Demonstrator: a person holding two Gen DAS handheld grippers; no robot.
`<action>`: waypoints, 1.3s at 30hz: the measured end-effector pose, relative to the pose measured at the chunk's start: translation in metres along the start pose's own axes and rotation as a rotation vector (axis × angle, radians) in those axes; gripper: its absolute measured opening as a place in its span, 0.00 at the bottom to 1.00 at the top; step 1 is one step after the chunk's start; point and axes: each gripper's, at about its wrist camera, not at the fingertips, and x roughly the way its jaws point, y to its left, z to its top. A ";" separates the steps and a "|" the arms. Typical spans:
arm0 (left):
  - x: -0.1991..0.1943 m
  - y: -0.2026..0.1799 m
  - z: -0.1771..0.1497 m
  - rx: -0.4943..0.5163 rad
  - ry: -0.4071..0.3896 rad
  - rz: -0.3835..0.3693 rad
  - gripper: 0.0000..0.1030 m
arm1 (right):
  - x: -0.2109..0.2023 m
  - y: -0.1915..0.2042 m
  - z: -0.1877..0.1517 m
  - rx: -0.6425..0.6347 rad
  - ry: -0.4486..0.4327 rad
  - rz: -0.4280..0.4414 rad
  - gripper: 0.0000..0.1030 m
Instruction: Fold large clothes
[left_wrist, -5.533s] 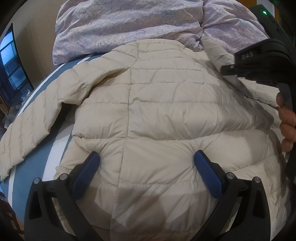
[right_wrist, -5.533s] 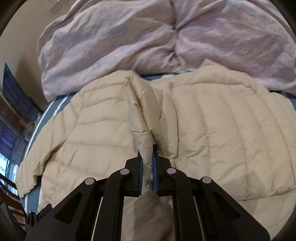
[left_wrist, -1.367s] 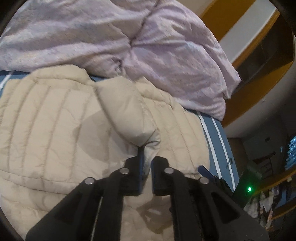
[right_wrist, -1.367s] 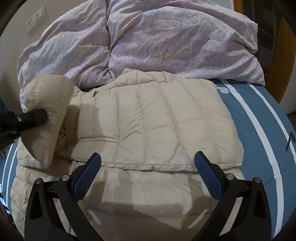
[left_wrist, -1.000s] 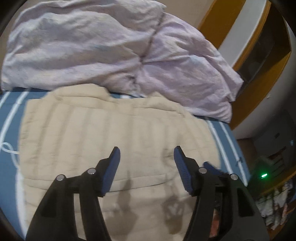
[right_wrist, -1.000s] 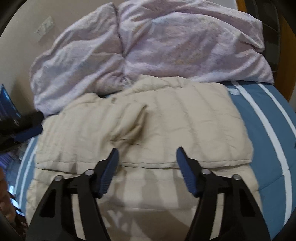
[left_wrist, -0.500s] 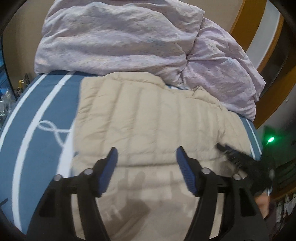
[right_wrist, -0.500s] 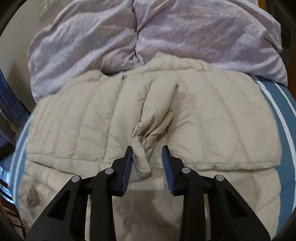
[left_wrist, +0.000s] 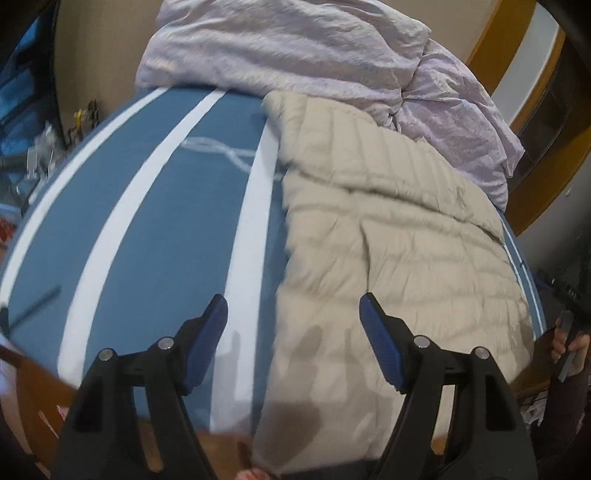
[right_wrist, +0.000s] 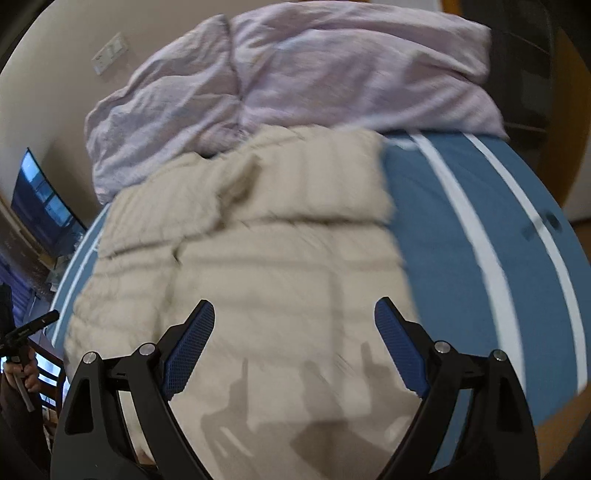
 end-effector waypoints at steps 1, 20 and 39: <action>-0.002 0.004 -0.008 -0.010 0.001 -0.018 0.70 | -0.005 -0.011 -0.010 0.015 0.007 -0.011 0.88; 0.002 -0.010 -0.070 0.000 0.022 -0.112 0.50 | -0.019 -0.069 -0.099 0.150 0.019 0.176 0.54; -0.006 -0.028 -0.076 0.034 0.007 -0.137 0.07 | -0.031 -0.052 -0.090 0.120 -0.052 0.273 0.09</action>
